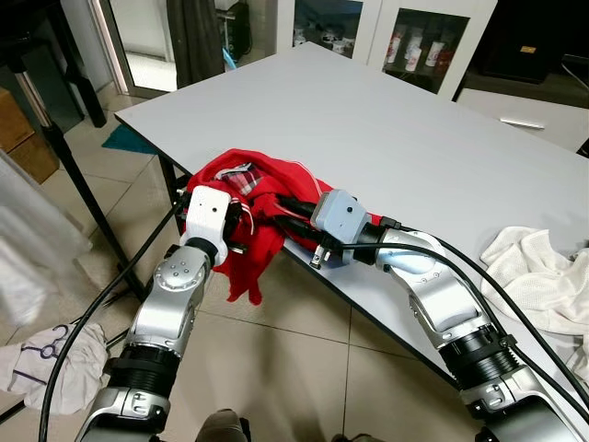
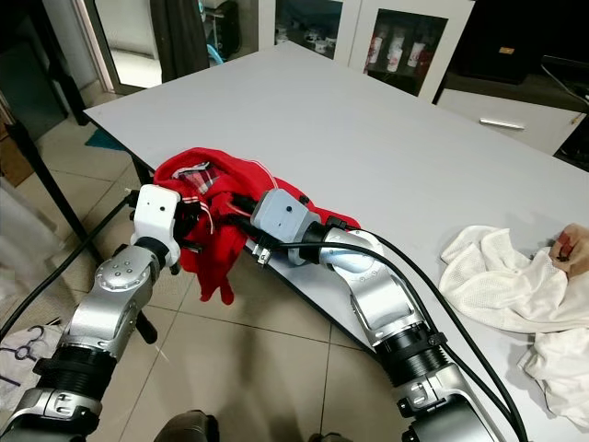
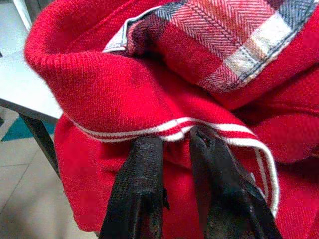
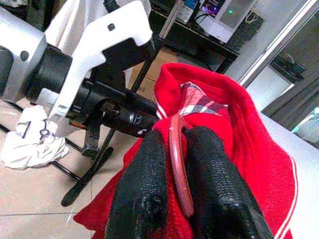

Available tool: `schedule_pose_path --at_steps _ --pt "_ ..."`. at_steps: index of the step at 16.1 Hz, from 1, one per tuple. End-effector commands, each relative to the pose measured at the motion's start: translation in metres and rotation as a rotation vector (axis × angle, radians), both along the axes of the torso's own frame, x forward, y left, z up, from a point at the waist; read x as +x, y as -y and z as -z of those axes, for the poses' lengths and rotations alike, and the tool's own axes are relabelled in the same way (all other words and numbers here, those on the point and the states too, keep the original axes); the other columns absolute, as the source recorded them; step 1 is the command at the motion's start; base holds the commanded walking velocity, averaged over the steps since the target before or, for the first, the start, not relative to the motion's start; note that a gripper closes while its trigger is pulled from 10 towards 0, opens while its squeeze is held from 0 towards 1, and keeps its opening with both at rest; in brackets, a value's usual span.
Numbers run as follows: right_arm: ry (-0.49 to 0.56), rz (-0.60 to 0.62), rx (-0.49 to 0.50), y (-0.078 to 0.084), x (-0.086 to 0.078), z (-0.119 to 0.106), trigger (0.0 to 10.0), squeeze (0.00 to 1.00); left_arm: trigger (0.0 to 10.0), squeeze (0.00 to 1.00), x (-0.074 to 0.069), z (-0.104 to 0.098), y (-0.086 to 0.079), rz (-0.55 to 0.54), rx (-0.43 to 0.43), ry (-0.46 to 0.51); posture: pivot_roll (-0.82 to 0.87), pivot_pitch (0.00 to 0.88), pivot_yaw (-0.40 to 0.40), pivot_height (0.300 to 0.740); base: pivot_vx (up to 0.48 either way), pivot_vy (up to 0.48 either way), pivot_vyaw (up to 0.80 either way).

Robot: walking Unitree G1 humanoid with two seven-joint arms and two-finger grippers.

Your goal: Hang hanger

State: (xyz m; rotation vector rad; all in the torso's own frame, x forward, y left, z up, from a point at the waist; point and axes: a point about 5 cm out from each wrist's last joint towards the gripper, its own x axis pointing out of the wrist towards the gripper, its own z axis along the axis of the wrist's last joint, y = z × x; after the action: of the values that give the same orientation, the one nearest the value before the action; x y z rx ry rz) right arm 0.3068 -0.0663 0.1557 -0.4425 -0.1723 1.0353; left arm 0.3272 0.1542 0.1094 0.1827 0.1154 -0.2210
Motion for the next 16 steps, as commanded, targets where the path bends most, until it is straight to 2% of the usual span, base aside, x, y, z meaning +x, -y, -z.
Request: schedule_pose_path --at_steps 1,16 --pt "0.003 0.000 0.010 0.0024 0.0001 -0.0034 10.0 0.00 10.0 0.00 0.0022 -0.0035 0.0037 0.017 0.004 0.016 0.09 0.028 -0.032 0.740 0.000 0.000 0.00" --pt "0.003 0.000 0.010 0.0024 0.0001 -0.0034 10.0 0.00 10.0 0.00 0.0022 -0.0035 0.0037 0.017 0.004 0.016 0.09 0.028 -0.032 0.740 0.000 0.000 0.00"
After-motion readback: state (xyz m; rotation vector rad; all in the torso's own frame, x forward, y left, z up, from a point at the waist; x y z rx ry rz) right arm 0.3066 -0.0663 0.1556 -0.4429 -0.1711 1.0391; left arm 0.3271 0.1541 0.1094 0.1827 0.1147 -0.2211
